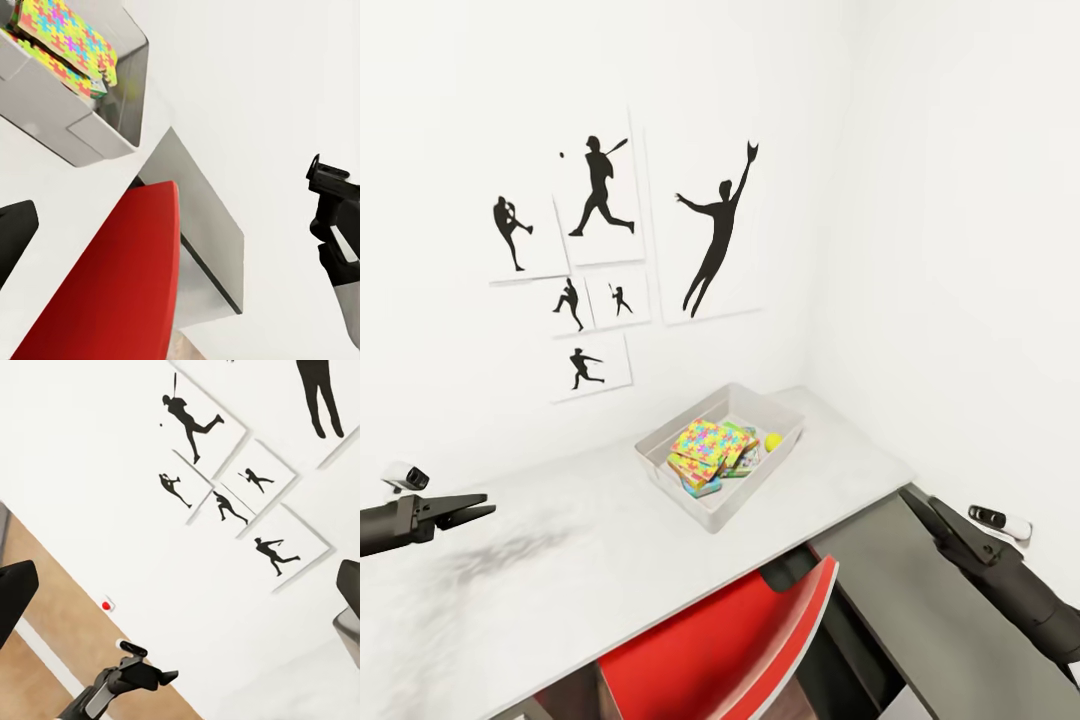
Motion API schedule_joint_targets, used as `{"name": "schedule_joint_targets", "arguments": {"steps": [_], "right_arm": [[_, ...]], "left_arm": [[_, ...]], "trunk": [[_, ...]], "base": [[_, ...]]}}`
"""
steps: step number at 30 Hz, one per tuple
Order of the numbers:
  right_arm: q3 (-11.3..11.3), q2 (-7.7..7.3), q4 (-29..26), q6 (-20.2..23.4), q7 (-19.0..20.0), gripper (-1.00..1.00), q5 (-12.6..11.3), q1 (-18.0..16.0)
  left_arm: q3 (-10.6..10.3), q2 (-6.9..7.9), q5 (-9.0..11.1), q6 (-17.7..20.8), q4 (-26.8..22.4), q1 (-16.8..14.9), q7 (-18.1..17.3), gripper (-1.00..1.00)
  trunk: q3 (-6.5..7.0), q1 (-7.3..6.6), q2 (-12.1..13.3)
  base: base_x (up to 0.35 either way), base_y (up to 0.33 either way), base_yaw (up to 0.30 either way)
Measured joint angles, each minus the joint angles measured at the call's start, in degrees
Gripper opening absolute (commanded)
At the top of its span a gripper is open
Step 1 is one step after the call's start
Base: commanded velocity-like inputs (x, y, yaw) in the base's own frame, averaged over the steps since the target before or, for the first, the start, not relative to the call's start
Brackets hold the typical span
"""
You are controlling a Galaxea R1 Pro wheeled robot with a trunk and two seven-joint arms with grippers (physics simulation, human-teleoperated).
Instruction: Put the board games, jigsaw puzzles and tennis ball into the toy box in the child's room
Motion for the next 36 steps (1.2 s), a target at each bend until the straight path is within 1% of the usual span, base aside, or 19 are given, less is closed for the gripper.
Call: {"name": "schedule_joint_targets", "arguments": {"steps": [6, 10, 14, 22, 31, 36], "right_arm": [[0.03, 0.03, 0.02, -0.15, 0.04, 1.00, 0.03, 0.00], [0.07, 0.04, 0.03, -0.16, -0.01, 1.00, 0.03, 0.00], [0.04, 0.06, 0.36, -0.23, -0.08, 1.00, 0.03, 0.00], [-0.01, 0.02, 1.60, -0.26, -0.29, 1.00, 0.04, 0.00], [-0.03, 0.00, 1.66, -0.25, -0.34, 1.00, 0.03, 0.00], [-0.01, 0.01, 1.66, -0.26, -0.37, 1.00, 0.03, 0.00]], "left_arm": [[0.00, 0.00, 0.01, 0.00, 0.30, 0.08, 0.00, 1.00], [0.01, 0.00, -0.01, 0.00, 0.34, 0.09, 0.00, 1.00], [0.02, 0.00, -0.01, 0.00, 0.41, 0.10, 0.00, 1.00], [0.05, 0.00, -0.05, -0.02, 0.51, 0.10, 0.00, 1.00], [0.09, 0.00, -0.09, -0.07, 0.59, 0.10, 0.00, 1.00], [0.08, 0.00, -0.09, -0.06, 0.59, 0.10, 0.00, 1.00]], "trunk": [[0.56, 0.01, 0.01], [0.81, 0.03, 0.02], [0.86, 0.01, 0.01], [0.87, 0.00, 0.01], [0.87, 0.00, 0.01], [0.88, 0.01, 0.02]], "base": [[-0.020, 0.001, 0.000], [-0.204, 0.047, 0.000], [-0.127, 0.026, 0.000], [-0.014, 0.003, 0.000], [-0.004, 0.000, 0.000], [-0.102, 0.036, 0.000]]}}
